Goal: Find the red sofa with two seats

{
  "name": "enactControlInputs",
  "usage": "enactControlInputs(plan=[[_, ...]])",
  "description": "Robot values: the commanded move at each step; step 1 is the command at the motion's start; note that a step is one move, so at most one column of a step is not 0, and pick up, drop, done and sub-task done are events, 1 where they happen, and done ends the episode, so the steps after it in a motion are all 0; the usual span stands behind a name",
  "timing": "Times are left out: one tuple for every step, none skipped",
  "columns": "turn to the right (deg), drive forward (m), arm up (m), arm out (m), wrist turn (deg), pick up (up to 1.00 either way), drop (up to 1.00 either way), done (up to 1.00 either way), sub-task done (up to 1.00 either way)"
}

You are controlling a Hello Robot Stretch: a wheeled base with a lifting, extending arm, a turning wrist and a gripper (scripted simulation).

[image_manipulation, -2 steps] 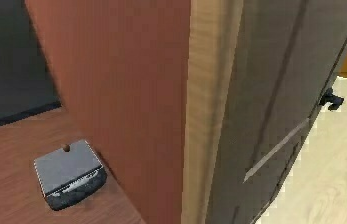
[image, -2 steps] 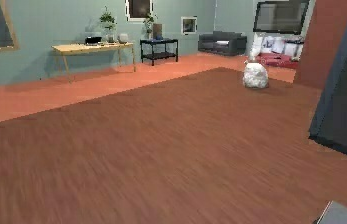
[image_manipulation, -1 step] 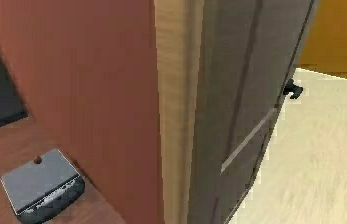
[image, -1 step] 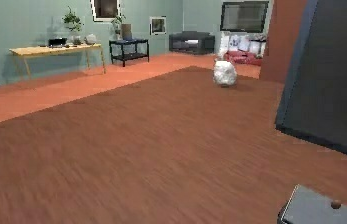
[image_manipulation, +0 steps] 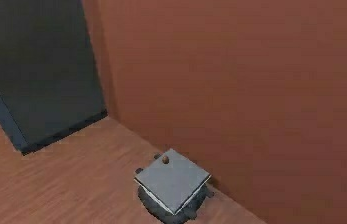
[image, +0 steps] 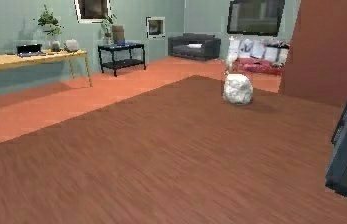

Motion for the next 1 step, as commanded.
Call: enactControlInputs(plan=[[3.0,0.00,0.00,0.00,0.0,0.00,0.00,0.00,0.00]])
